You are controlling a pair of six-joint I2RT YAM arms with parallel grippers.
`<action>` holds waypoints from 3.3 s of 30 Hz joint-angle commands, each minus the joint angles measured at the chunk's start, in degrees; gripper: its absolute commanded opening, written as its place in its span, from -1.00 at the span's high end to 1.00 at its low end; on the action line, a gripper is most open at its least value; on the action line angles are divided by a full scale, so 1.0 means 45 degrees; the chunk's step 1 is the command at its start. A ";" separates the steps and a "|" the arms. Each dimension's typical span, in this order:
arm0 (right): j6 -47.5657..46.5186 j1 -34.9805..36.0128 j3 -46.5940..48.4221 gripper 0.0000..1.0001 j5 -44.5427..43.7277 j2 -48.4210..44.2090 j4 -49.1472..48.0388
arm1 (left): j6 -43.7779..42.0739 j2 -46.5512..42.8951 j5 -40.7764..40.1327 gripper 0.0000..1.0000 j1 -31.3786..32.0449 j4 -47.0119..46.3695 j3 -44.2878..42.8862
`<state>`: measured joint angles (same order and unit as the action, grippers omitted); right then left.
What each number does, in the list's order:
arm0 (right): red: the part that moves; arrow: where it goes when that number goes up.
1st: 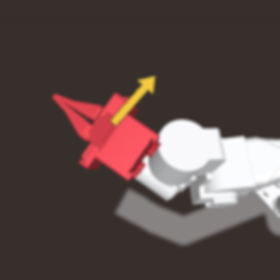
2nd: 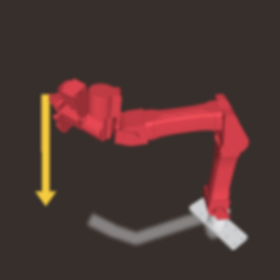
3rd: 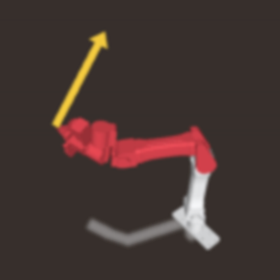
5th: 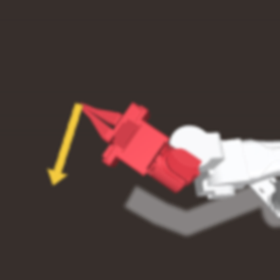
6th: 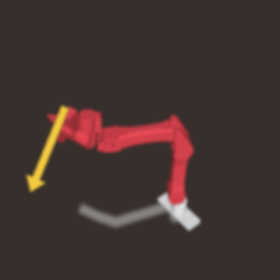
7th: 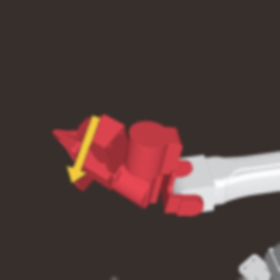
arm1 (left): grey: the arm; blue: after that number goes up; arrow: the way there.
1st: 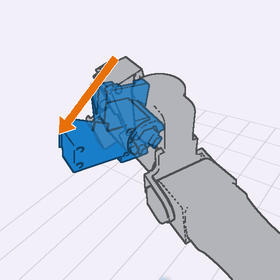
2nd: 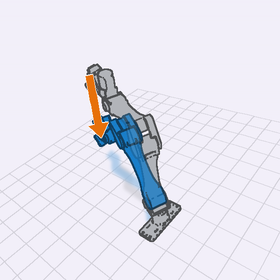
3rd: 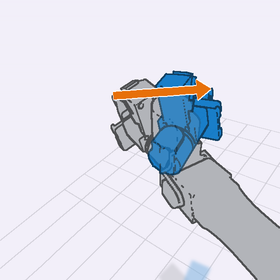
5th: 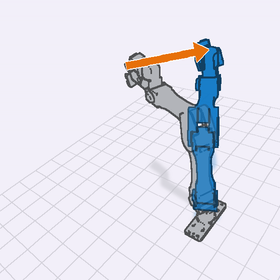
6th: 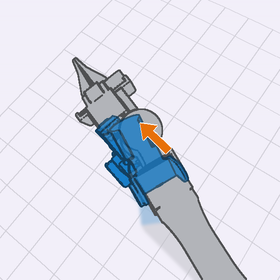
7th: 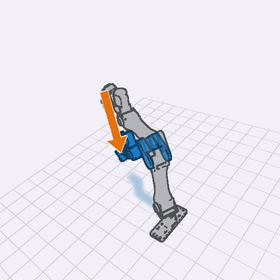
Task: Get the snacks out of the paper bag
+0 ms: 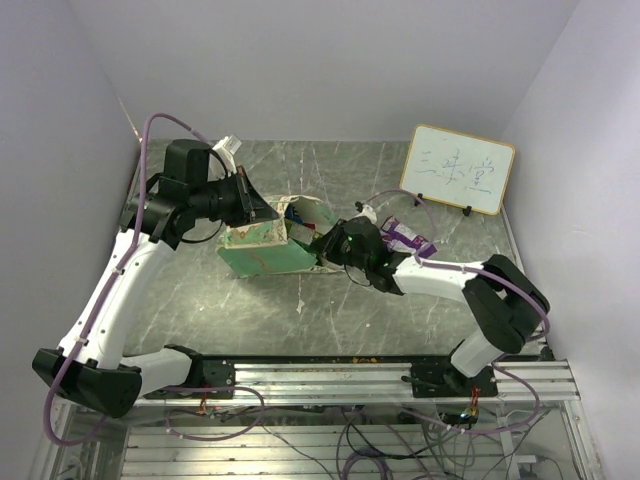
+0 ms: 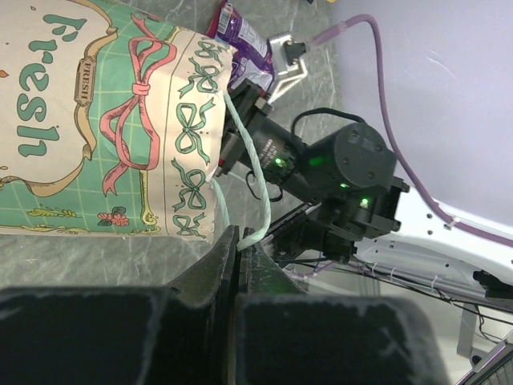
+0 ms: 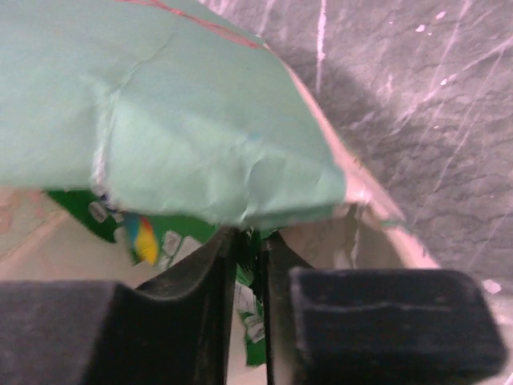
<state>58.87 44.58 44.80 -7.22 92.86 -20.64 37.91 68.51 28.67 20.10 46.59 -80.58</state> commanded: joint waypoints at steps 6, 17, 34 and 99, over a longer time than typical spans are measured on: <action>-0.0976 0.0140 -0.0604 1.00 0.0044 -0.2547 0.1151 | -0.0905 0.0283 -0.0652 0.86 0.0075 0.0891 -0.1050; -0.2437 0.0133 -0.0538 1.00 -0.0424 -0.6002 0.4614 | -0.0777 0.0259 -0.1342 0.86 0.0026 0.0716 -0.0995; -0.5838 0.0113 0.1348 1.00 -0.4768 -1.1504 1.1315 | -0.0141 0.0302 -0.2648 0.86 -0.0013 0.0359 -0.0278; -0.4719 -0.9562 0.0100 -0.19 0.1739 -0.5141 0.8723 | -0.0199 0.0422 -0.1149 0.86 -0.0023 0.0915 -0.0675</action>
<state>41.45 1.87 40.18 0.99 73.76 9.87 37.89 71.53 20.69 20.08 51.13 -84.53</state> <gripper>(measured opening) 0.545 0.082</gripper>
